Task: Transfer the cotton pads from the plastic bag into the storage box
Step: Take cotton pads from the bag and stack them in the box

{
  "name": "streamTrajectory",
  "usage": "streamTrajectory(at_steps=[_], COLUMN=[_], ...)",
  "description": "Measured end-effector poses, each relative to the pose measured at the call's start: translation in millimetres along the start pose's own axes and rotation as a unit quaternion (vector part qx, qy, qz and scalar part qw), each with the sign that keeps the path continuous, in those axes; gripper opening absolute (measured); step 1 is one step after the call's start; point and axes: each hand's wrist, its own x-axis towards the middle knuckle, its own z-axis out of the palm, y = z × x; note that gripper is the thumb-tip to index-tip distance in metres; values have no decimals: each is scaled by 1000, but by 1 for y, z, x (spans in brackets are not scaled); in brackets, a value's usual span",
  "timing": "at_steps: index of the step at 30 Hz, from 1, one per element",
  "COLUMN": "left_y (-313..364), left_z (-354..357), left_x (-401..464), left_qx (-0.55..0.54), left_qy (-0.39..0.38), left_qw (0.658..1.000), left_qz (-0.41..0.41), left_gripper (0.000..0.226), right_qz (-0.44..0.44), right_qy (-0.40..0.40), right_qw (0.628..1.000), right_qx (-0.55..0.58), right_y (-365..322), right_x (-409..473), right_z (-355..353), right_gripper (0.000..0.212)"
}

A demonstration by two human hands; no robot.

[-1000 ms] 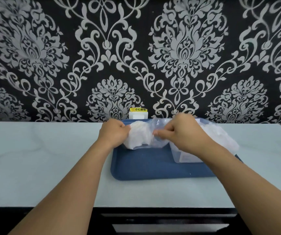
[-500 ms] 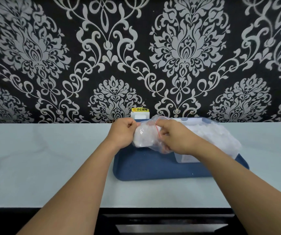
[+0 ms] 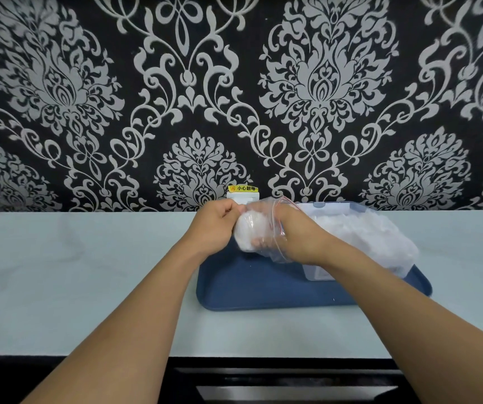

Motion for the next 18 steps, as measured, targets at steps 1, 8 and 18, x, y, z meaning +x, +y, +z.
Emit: streamTrajectory(at_steps=[1,8,18], left_y=[0,-4,1], left_z=[-1,-2,-1], left_x=[0,-1,-4], left_qx=[1,37,84], left_qy=[-1,7,58], left_qw=[1000,999,995], left_qz=[-1,-2,-4], left_gripper=[33,38,32], right_qz=[-16,-30,-30], right_qy=[6,-5,4], right_qw=[1000,999,1000], right_qx=[-19,41,-2], right_y=[-3,-13,-14], right_x=[-2,-1,-5], right_z=[-2,-3,-1], right_gripper=[54,22,42])
